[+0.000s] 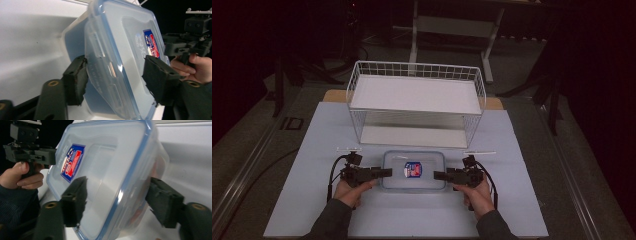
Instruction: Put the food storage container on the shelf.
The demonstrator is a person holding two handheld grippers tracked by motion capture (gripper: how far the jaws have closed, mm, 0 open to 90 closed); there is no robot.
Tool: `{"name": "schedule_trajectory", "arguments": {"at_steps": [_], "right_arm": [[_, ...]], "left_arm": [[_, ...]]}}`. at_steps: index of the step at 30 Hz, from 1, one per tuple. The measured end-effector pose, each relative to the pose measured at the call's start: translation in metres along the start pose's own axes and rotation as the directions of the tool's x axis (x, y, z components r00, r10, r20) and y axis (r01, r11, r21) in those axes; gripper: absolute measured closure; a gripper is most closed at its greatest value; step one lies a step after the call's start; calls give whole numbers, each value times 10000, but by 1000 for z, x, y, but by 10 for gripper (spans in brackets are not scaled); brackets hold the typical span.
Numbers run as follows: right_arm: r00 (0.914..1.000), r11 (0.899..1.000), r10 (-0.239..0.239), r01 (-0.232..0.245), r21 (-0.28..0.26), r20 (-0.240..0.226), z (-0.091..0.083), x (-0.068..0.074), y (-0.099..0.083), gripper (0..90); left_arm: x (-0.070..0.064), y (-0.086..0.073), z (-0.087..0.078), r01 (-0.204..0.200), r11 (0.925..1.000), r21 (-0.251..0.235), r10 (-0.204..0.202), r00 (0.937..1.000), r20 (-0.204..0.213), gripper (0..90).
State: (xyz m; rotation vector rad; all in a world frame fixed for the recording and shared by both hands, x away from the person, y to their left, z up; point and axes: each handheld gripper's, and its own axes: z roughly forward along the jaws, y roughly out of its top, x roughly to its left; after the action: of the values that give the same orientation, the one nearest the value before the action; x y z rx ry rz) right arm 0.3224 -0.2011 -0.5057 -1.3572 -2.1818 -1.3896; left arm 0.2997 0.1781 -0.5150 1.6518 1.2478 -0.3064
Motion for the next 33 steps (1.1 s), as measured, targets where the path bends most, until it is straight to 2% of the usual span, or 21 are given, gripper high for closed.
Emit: {"name": "schedule_trajectory", "arguments": {"at_steps": [2,7,9,18,22,24,27,33], "right_arm": [[10000,9999,-39,38,-95,-60,-4,2,-2,405],[9994,9996,-161,154,-239,-313,-11,5,-7,458],[9991,9996,-164,155,-234,-403,-12,5,-8,469],[9974,9999,36,-45,-130,-724,-16,1,-9,503],[9982,9999,68,-73,-90,-594,-16,3,-9,498],[9988,10000,6,-8,-35,-494,-16,5,-9,499],[9992,10000,-71,70,-8,-405,-17,7,-9,500],[9994,10000,82,-82,11,-325,-19,10,-10,508]], "left_arm": [[-3,-3,-4,-132,9999,35,132,9999,14,434],[-7,-12,-13,-163,9999,-46,164,9997,201,493],[-8,-13,-13,-274,9996,-77,275,9995,158,495],[-9,-14,-13,-319,9994,-154,321,9994,158,494],[-13,-14,-12,-311,9993,-200,310,9995,-31,486],[-15,-14,-12,-467,9987,-185,463,9987,-188,479],[-17,-15,-13,-560,9983,-151,556,9981,-276,479],[-20,-15,-14,-515,9986,-117,511,9981,-345,483]]}}
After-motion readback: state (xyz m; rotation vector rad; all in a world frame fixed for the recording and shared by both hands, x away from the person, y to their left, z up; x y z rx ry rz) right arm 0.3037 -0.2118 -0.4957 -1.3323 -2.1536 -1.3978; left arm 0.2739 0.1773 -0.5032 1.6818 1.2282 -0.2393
